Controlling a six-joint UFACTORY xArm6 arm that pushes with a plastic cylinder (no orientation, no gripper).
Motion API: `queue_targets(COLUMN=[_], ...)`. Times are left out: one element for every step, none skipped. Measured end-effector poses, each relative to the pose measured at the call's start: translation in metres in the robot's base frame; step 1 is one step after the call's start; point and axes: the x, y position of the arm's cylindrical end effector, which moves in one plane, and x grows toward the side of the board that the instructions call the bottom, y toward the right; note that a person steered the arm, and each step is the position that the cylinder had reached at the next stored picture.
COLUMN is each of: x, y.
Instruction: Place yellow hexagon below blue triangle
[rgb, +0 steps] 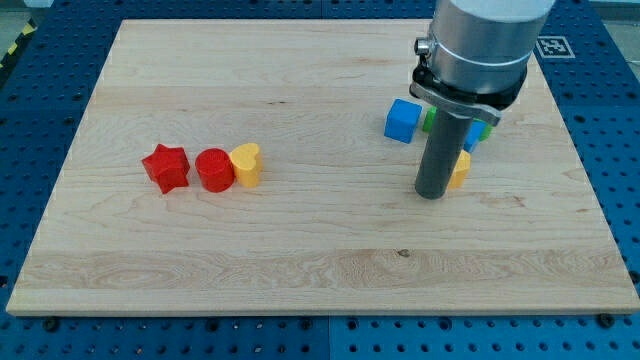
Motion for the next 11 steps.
queue_targets(x=[0.016, 0.015, 0.014, 0.004, -0.005, -0.011, -0.002, -0.007, -0.037, -0.041, -0.046], y=[0.013, 0.028, 0.028, 0.028, 0.028, 0.028, 0.021, 0.008, -0.016, -0.017, -0.009])
